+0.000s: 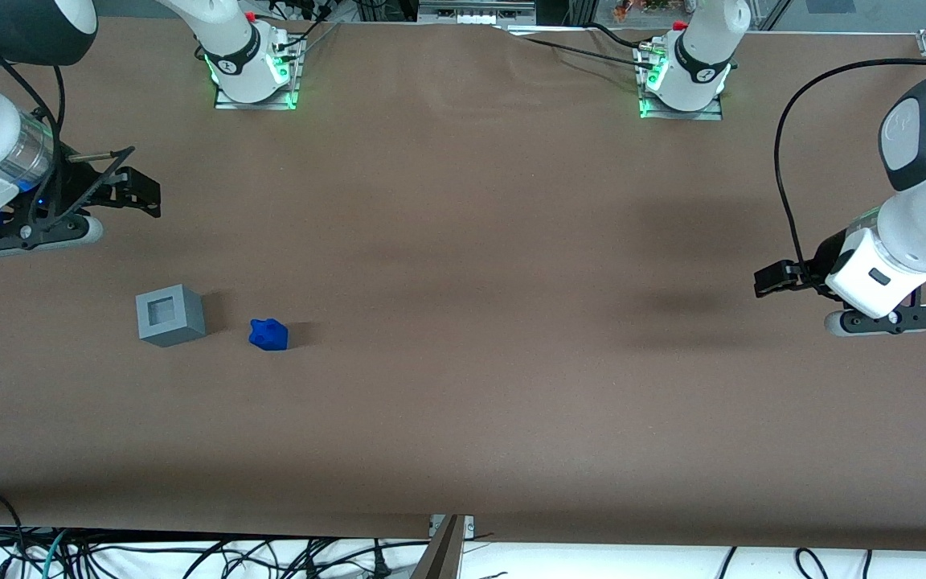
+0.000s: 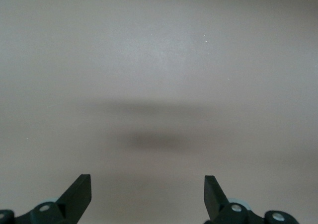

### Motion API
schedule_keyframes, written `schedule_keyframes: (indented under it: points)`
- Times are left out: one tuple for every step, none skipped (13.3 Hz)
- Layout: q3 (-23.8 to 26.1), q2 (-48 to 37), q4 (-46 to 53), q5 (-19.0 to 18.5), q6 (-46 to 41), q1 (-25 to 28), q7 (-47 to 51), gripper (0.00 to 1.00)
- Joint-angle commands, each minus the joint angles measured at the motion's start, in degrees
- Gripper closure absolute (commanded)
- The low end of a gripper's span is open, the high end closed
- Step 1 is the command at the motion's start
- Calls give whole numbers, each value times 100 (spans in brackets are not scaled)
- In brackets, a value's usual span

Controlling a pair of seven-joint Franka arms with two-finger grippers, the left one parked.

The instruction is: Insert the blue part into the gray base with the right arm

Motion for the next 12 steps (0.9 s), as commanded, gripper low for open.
schedule_keyframes:
  points:
    - [13,17,100,197,-110,-62,-114,1]
    - [13,17,92,197,-110,-62,-114,1]
    - [13,8,91,206,-110,-62,-114,1]
    - [22,8,91,206,-110,-62,-132,1]
    - [13,8,91,206,-110,-62,-245,1]
    - [13,8,83,215,-110,-62,-333,1]
    - [4,8,74,241,-110,-62,-352,1]
    - [4,8,56,241,-110,-62,-352,1]
    - [4,8,56,241,-110,-62,-352,1]
    - [4,8,56,241,-110,-62,-352,1]
    - [4,8,48,241,-110,-62,-360,1]
    - [4,-1,21,241,-110,-62,-369,1]
